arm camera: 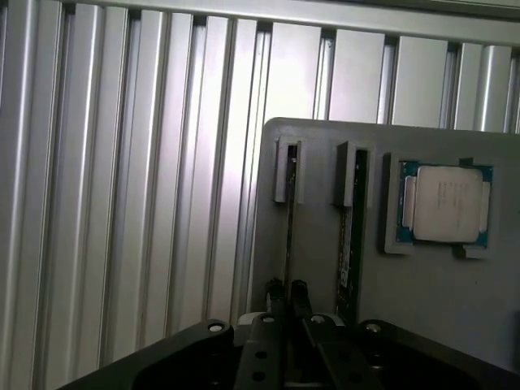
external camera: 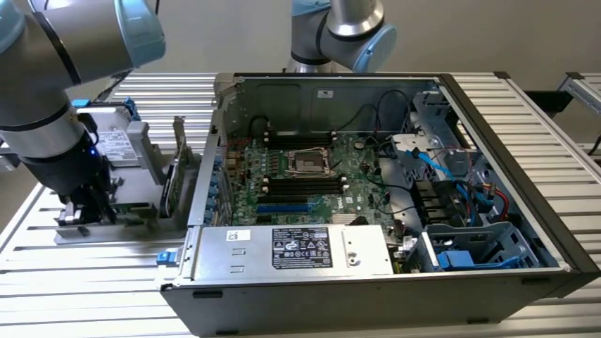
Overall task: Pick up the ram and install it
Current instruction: 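Pick up the ram and move it above insertion slot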
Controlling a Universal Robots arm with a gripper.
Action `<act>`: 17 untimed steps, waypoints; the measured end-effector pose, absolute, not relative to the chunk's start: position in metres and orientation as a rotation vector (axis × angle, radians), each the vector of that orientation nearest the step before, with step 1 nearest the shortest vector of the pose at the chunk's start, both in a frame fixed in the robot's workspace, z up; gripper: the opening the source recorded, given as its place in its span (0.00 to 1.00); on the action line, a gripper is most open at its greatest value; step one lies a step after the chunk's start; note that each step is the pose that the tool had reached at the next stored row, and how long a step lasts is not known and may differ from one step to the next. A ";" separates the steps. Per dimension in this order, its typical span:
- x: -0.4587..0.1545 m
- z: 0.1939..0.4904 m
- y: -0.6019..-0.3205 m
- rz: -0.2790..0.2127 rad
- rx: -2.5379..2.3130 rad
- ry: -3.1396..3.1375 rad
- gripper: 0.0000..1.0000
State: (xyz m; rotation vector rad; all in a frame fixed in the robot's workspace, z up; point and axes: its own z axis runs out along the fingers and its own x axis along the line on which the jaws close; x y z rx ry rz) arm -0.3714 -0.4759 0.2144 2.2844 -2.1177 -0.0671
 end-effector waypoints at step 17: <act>-0.370 0.256 -0.475 -0.068 2.276 -2.127 0.13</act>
